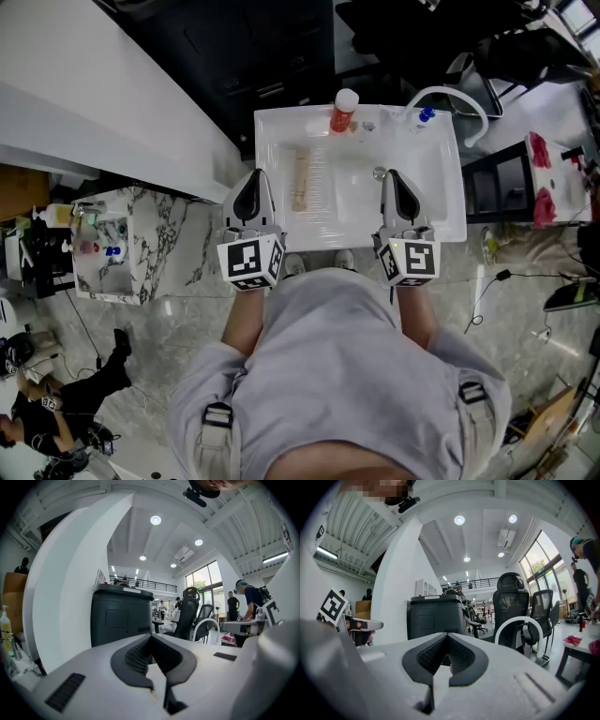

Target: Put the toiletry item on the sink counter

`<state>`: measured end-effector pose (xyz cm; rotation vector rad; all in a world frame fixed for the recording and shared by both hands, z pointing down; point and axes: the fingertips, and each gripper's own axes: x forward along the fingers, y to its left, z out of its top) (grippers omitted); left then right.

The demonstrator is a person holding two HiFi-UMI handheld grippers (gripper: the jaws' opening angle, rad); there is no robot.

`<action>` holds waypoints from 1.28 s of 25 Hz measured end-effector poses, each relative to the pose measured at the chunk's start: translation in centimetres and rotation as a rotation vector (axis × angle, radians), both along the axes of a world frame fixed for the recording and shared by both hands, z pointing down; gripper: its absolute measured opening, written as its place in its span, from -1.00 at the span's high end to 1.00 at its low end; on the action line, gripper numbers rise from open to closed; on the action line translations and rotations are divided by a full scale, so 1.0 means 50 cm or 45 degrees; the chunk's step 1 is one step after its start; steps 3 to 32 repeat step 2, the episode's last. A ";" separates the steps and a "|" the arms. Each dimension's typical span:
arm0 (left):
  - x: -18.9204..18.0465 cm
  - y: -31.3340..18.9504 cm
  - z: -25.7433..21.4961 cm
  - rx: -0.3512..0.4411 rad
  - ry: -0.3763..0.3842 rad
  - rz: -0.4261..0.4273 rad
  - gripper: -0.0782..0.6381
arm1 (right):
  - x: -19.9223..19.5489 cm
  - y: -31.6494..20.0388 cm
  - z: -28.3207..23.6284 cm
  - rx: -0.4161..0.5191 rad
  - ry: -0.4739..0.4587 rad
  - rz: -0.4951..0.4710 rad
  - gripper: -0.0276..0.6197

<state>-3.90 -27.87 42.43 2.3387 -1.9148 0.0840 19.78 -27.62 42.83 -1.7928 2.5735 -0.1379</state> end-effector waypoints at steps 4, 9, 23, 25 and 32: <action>0.004 -0.001 0.000 0.000 0.000 -0.001 0.77 | 0.004 -0.001 0.001 -0.002 0.001 0.000 0.90; 0.004 -0.001 0.000 0.000 0.000 -0.001 0.77 | 0.004 -0.001 0.001 -0.002 0.001 0.000 0.90; 0.004 -0.001 0.000 0.000 0.000 -0.001 0.77 | 0.004 -0.001 0.001 -0.002 0.001 0.000 0.90; 0.004 -0.001 0.000 0.000 0.000 -0.001 0.77 | 0.004 -0.001 0.001 -0.002 0.001 0.000 0.90; 0.004 -0.001 0.000 0.000 0.000 -0.001 0.77 | 0.004 -0.001 0.001 -0.002 0.001 0.000 0.90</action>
